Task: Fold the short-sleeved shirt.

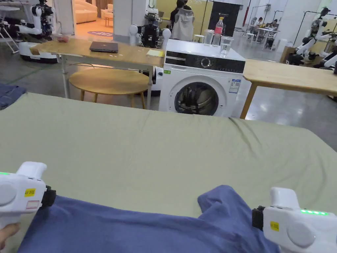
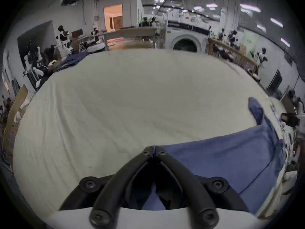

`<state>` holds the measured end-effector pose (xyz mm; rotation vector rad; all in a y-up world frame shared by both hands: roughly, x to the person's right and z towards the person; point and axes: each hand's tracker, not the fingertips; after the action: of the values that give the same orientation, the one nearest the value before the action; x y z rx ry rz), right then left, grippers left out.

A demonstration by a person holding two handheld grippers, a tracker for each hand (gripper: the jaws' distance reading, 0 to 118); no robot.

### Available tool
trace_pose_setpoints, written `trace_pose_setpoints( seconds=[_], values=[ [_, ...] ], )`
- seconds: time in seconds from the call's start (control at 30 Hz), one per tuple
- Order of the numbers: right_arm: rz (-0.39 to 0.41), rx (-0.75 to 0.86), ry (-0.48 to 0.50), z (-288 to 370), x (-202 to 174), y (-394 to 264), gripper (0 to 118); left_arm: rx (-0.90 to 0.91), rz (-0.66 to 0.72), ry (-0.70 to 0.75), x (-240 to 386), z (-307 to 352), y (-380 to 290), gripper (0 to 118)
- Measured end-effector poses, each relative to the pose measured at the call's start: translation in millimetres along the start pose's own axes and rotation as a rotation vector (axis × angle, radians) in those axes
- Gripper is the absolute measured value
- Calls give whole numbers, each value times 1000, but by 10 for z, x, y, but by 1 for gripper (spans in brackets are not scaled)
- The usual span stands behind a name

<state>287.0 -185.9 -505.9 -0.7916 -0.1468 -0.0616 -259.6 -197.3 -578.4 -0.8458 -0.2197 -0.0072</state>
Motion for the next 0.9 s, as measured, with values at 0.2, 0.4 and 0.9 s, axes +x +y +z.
trace_pose_setpoints(
  seconds=[0.2, 0.4, 0.9],
  values=[
    [-13, -158, -10, -754, 333, 354, 56, 38, 31, -13, -54, 171, -86, 0],
    [-8, -323, 42, -1351, 462, 443, 57, 32, 44, -7, -160, 100, -188, 0],
    [53, -202, 72, -952, 307, 263, 0, 35, 57, 6, -178, 275, -295, 0]
  ],
)
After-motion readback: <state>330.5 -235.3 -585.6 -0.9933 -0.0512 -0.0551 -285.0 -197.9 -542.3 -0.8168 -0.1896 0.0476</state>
